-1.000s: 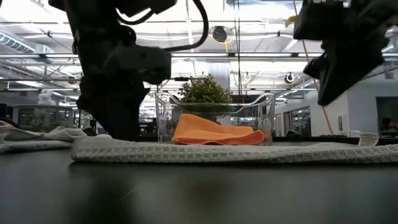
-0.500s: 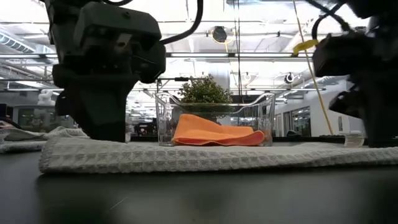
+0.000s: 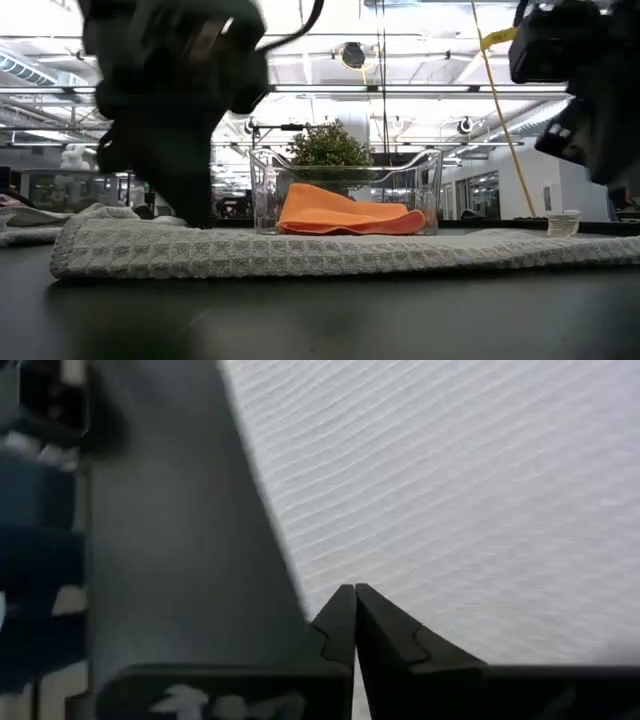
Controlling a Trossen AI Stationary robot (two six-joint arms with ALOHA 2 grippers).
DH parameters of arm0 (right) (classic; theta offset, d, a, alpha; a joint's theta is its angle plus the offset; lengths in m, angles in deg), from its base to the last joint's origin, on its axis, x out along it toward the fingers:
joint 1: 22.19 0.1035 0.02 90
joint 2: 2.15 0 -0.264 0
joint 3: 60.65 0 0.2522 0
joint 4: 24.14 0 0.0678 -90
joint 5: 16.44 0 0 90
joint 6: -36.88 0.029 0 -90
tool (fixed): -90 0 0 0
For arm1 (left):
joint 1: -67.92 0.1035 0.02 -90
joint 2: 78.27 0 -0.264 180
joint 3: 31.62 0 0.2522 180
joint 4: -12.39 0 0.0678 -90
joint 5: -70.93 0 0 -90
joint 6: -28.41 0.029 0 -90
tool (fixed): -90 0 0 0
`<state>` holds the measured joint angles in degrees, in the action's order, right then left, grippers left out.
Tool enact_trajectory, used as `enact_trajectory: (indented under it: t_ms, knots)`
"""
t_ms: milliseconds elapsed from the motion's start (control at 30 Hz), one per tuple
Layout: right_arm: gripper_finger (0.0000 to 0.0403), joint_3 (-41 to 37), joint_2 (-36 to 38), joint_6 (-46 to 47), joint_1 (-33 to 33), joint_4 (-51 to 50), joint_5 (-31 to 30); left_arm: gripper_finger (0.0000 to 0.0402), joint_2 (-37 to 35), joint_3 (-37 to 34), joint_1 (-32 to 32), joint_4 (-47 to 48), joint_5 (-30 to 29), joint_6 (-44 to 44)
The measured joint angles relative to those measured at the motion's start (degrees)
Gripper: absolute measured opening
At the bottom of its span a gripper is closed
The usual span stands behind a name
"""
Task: Fold microfiber towels
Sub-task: Fold the bottom gray microfiber towel on the table
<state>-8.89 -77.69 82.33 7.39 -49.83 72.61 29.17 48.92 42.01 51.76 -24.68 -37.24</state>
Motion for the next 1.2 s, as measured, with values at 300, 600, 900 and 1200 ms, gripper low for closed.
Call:
enact_trajectory:
  t_ms: [300, 600, 900, 1200]
  knots:
    - [0.0017, 0.1, 8.9, -5.4, -7.3, -13.2, -1.9, 0.0037, -0.7, 0.2, 2.2, 1.6, -0.7, 4.9]
    - [0.0116, 0.0, 7.4, -10.4, -16.0, -15.3, -3.9, 0.0037, -0.7, 0.2, 4.1, 6.5, -0.5, 9.2]
    - [0.0191, 0.0, 1.3, -13.6, -25.0, -15.0, -6.2, 0.0037, -0.7, 0.2, 5.2, 8.3, -0.4, 11.7]
    - [0.0199, 0.0, -5.3, -16.9, -28.3, -11.3, 1.1, 0.0037, -0.7, 0.2, 5.4, 9.1, -0.4, 11.9]
